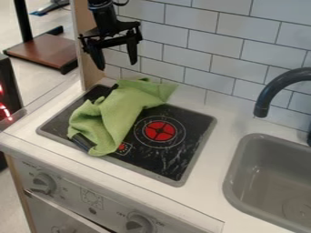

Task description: Fold the cloth from bottom to top

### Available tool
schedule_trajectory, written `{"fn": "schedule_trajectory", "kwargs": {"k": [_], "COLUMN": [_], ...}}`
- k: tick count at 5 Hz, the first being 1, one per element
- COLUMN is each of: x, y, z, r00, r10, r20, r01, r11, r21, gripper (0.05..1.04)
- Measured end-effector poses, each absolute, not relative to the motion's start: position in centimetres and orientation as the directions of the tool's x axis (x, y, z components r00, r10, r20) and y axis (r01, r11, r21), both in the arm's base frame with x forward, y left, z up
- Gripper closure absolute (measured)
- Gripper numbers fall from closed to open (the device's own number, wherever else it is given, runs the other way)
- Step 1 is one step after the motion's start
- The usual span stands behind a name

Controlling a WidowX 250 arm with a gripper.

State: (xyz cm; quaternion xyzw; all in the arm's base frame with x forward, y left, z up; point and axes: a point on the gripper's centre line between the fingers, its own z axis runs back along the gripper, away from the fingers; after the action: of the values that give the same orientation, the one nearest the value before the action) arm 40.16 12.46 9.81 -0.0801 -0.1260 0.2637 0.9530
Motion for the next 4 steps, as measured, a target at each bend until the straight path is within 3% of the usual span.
{"fn": "schedule_trajectory", "kwargs": {"k": [2,4], "x": [38.8,35.8], "y": [11.6,11.0], "z": [6.9,10.7], "r00": [0.852,0.814], "r10": [0.513,0.552], "r20": [0.106,0.181], "r01": [-0.487,-0.516], "r11": [0.851,0.831], "r21": [-0.197,-0.209], "gripper": [0.084,0.084]}}
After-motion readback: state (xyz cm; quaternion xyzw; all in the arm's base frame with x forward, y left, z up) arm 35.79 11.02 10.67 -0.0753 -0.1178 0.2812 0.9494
